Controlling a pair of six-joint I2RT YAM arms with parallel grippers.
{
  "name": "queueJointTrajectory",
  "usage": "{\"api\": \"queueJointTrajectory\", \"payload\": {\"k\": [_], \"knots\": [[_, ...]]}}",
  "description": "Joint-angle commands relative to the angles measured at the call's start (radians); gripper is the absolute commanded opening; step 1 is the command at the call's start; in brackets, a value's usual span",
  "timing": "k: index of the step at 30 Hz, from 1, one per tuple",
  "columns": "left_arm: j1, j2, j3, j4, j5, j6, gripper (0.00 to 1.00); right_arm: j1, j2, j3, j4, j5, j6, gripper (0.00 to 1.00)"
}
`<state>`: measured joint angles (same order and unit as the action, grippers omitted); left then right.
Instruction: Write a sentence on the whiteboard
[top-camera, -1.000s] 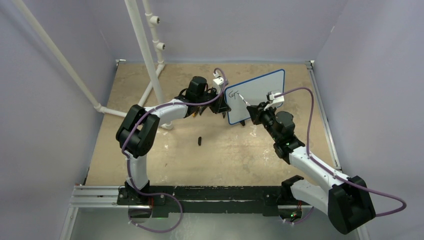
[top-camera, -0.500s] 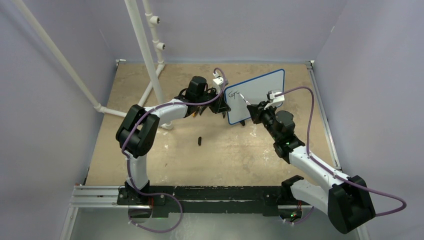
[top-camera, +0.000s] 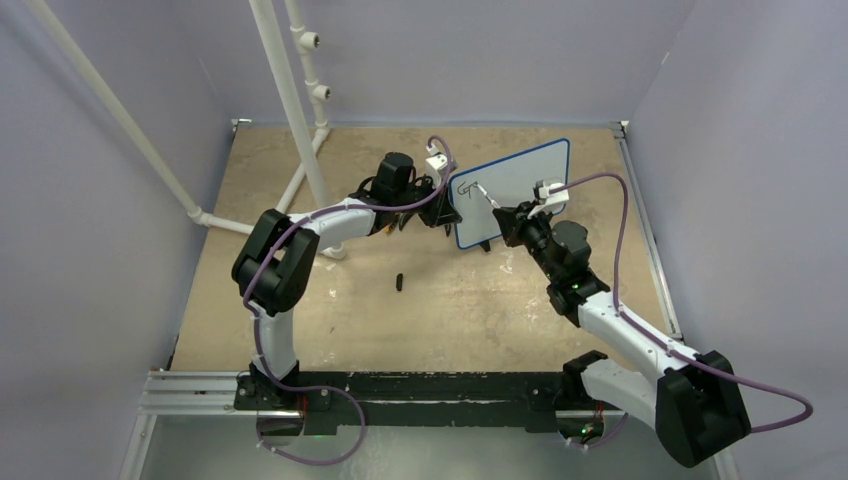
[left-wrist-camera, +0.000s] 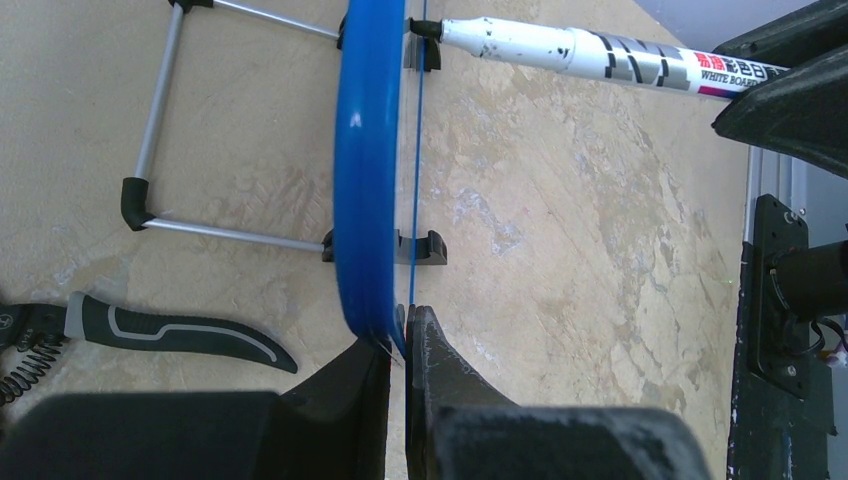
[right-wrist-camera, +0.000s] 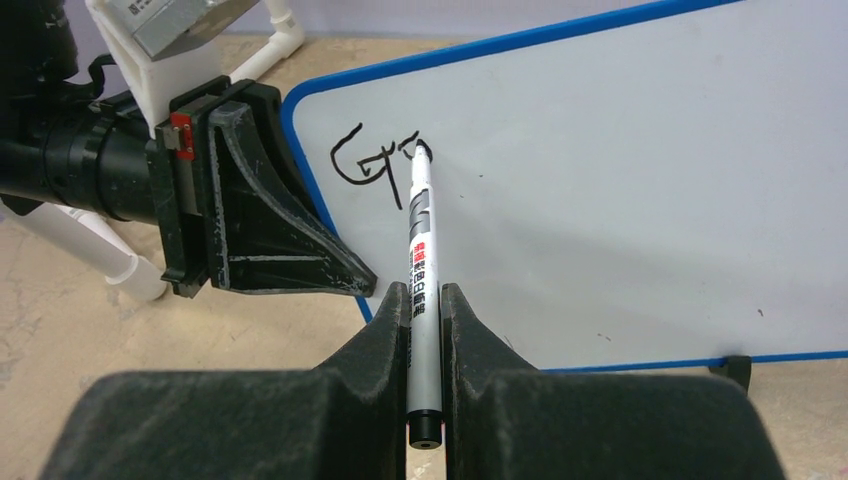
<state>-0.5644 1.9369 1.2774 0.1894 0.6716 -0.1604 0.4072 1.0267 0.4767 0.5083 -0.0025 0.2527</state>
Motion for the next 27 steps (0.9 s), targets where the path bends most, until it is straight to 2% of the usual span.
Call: {"api": "queueJointTrajectory", "payload": {"k": [1,8,13,27], "knots": [[-0.002,-0.026,0.028,-0.017,0.028,0.013,0.00,0.000,-0.012,0.040,0.068,-0.032,-0.016,0.00],[-0.003,-0.027,0.028,-0.016,0.026,0.013,0.00,0.000,-0.011,0.037,0.064,-0.034,-0.015,0.00],[-0.003,-0.027,0.030,-0.018,0.019,0.013,0.00,0.000,-0.051,0.023,0.052,0.032,-0.003,0.00],[-0.003,-0.028,0.030,-0.019,0.022,0.013,0.00,0.000,-0.014,0.032,0.013,0.068,0.034,0.00]]}}
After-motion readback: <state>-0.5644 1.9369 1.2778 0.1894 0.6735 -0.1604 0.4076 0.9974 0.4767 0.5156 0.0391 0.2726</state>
